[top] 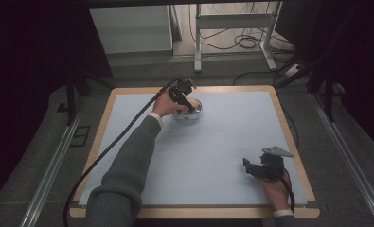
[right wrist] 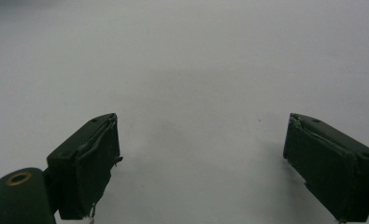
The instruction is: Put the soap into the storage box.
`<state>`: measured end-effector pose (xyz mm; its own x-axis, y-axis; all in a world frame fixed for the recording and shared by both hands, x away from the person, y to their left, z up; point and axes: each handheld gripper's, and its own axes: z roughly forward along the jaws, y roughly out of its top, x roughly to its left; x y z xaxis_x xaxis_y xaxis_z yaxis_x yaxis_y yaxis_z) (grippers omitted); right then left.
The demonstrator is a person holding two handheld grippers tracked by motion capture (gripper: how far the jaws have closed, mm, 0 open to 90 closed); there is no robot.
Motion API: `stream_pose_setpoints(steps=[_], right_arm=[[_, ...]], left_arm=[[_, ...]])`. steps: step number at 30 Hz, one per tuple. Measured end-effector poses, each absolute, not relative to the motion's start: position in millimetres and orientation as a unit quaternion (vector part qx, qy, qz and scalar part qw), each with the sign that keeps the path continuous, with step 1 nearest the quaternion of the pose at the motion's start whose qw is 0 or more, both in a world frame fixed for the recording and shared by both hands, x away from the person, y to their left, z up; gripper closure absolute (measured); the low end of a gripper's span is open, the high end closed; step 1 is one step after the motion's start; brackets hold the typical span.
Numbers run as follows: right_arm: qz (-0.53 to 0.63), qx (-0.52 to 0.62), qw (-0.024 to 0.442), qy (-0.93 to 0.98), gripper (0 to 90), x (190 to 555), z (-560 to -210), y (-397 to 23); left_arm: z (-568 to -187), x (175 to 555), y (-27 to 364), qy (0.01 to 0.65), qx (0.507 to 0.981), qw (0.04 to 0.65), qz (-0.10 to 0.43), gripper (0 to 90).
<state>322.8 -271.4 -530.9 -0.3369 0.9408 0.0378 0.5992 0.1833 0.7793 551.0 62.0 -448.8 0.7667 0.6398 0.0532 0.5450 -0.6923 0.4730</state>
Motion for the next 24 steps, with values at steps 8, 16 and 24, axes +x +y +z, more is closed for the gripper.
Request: stream_pose_setpoints(steps=[8, 16, 24], right_arm=[[0.361, 0.524, 0.236, 0.734, 10.9, 322.7, -531.0, -270.7], [0.360, 0.523, 0.237, 0.735, 10.9, 322.8, -531.1, -270.2], [0.359, 0.522, 0.238, 0.736, 10.9, 322.6, -531.1, -269.9]], left_arm=[[-457.7, 551.5, 60.8, 0.325, 0.915, 0.215, 0.102, 32.3], [-452.7, 546.8, 62.2, 0.332, 0.907, 0.241, 0.096, 28.3], [-448.8, 527.8, 61.4, 0.317, 0.909, 0.244, 0.113, 24.6]])
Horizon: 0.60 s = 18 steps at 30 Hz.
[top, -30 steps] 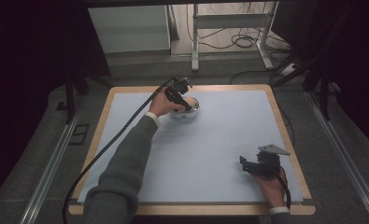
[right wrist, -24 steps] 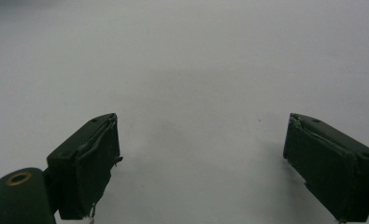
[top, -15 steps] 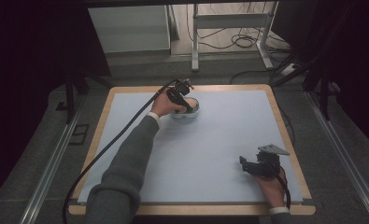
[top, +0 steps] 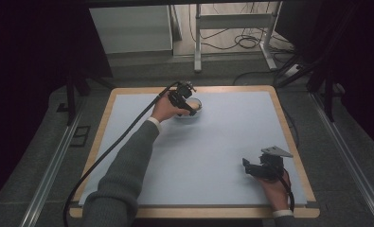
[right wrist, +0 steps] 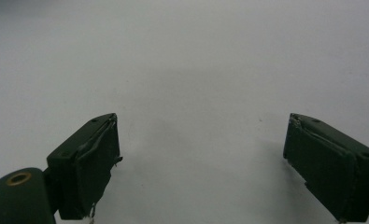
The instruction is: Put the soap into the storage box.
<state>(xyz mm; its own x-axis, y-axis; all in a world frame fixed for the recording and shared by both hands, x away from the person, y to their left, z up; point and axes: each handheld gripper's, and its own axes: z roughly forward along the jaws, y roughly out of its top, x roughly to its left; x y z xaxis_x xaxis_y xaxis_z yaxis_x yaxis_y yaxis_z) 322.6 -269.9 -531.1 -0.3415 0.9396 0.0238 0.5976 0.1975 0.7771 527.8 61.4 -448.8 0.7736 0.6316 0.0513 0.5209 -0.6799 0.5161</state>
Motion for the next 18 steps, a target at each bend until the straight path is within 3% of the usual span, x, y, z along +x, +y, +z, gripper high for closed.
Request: stream_pose_setpoints(steps=[18], right_arm=[[0.356, 0.521, 0.240, 0.738, 10.9, 322.8, -531.1, -269.4]], left_arm=[[-448.2, 489.8, 92.3, 0.324, 0.900, 0.262, 0.126, 22.1]])
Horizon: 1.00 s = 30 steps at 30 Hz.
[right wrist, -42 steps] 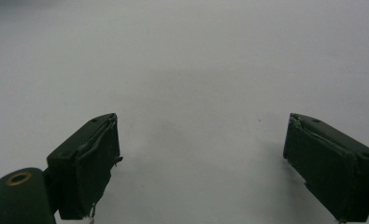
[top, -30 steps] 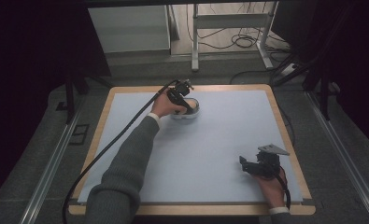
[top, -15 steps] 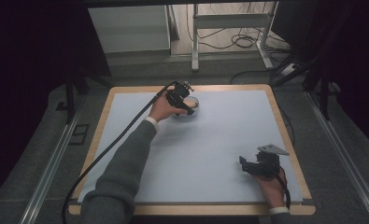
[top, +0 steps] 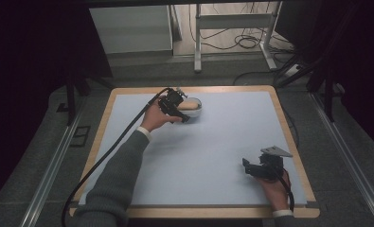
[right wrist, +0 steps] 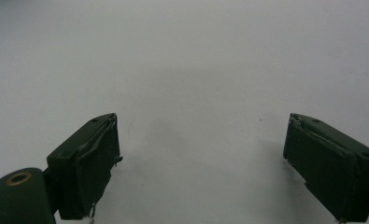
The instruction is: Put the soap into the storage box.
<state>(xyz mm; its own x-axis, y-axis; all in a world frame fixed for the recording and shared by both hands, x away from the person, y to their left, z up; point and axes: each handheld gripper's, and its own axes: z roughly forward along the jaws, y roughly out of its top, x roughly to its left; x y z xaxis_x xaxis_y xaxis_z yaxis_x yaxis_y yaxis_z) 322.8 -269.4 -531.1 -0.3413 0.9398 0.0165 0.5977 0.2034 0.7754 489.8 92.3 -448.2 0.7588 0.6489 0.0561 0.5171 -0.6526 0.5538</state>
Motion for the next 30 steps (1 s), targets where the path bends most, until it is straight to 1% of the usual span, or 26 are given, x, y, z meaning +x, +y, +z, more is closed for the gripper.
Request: stream_pose_setpoints(steps=[7, 9, 16, 17, 22, 25, 26, 27, 28, 29, 30], right_arm=[[0.354, 0.521, 0.244, 0.738, 10.9, 322.5, -531.2, -268.7], [0.354, 0.521, 0.244, 0.738, 10.9, 322.5, -531.2, -268.6], [0.352, 0.520, 0.247, 0.738, 10.9, 322.4, -531.2, -268.1], [0.352, 0.520, 0.247, 0.738, 10.9, 322.4, -531.2, -268.1], [0.350, 0.520, 0.249, 0.738, 10.9, 322.2, -531.3, -267.6], [0.350, 0.520, 0.249, 0.738, 10.9, 322.2, -531.3, -267.6], [0.350, 0.521, 0.248, 0.738, 10.9, 322.3, -531.3, -267.7], [0.350, 0.521, 0.248, 0.738, 10.9, 322.3, -531.3, -267.7], [0.350, 0.522, 0.248, 0.738, 10.9, 322.4, -531.2, -268.1], [0.350, 0.522, 0.248, 0.738, 10.9, 322.4, -531.2, -268.1], [0.350, 0.521, 0.249, 0.737, 10.9, 322.3, -531.3, -267.7]], left_arm=[[-447.7, 462.3, 107.7, 0.335, 0.887, 0.295, 0.120, 23.1], [-448.1, 459.3, 109.4, 0.335, 0.886, 0.297, 0.121, 22.7], [-455.9, 425.5, 133.3, 0.346, 0.874, 0.318, 0.124, 21.9], [-455.9, 425.5, 133.3, 0.346, 0.874, 0.318, 0.124, 22.0], [-470.3, 394.6, 156.1, 0.366, 0.862, 0.327, 0.126, 21.9], [-476.0, 384.3, 164.1, 0.375, 0.855, 0.336, 0.124, 22.2], [-483.0, 373.0, 172.1, 0.381, 0.851, 0.341, 0.121, 22.1], [-483.0, 373.0, 172.1, 0.381, 0.851, 0.341, 0.121, 21.8], [-490.4, 361.3, 180.9, 0.389, 0.846, 0.344, 0.123, 21.8], [-490.4, 361.3, 180.9, 0.389, 0.846, 0.344, 0.123, 21.7], [-495.6, 353.2, 187.8, 0.398, 0.840, 0.349, 0.120, 21.5]])
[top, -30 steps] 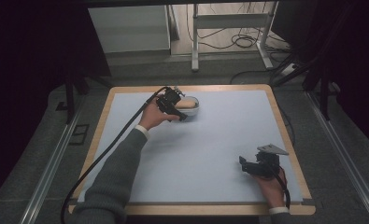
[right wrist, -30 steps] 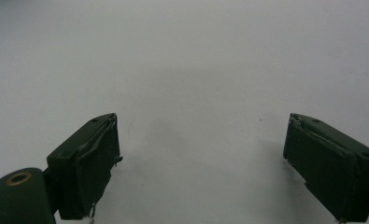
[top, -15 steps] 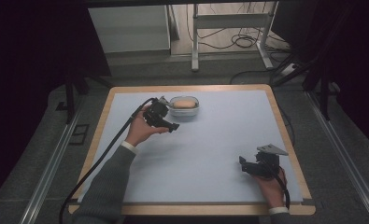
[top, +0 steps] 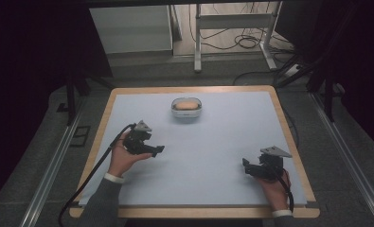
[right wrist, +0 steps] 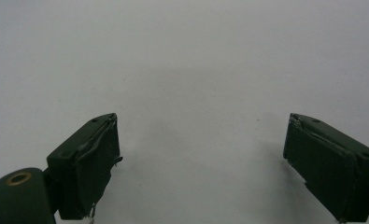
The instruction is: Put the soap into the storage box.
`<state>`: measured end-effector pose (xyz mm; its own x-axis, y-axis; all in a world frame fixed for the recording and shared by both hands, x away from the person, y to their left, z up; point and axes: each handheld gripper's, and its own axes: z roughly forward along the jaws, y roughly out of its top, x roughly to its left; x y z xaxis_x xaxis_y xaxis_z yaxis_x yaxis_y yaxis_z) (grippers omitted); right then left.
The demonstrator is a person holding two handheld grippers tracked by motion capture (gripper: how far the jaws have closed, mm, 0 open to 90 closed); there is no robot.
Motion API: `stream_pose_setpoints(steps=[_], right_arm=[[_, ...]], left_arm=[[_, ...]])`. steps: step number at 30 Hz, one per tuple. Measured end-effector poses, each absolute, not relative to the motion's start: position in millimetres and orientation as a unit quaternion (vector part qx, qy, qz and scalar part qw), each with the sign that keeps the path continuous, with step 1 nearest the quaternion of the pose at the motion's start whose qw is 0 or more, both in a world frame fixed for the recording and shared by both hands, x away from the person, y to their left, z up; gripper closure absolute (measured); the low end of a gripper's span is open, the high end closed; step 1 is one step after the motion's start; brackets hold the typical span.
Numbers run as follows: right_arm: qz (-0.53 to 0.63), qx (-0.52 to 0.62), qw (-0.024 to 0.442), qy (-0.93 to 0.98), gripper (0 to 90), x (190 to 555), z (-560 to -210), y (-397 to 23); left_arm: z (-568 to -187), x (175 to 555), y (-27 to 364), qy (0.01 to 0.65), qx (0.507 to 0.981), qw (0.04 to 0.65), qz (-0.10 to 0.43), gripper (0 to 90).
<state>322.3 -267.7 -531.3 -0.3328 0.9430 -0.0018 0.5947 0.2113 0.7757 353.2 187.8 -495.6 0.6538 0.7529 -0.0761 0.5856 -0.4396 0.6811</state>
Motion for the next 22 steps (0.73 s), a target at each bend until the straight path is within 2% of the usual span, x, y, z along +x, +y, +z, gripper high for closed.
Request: stream_pose_setpoints(steps=[10, 22], right_arm=[[0.351, 0.523, 0.246, 0.737, 10.9, 323.1, -531.4, -268.6], [0.365, 0.516, 0.244, 0.735, 10.9, 320.5, -530.3, -269.7]], left_arm=[[-515.4, 328.0, 214.6, 0.430, 0.827, 0.345, 0.110, 20.9], [-513.5, 326.1, 217.6, 0.435, 0.818, 0.360, 0.114, 20.2]])
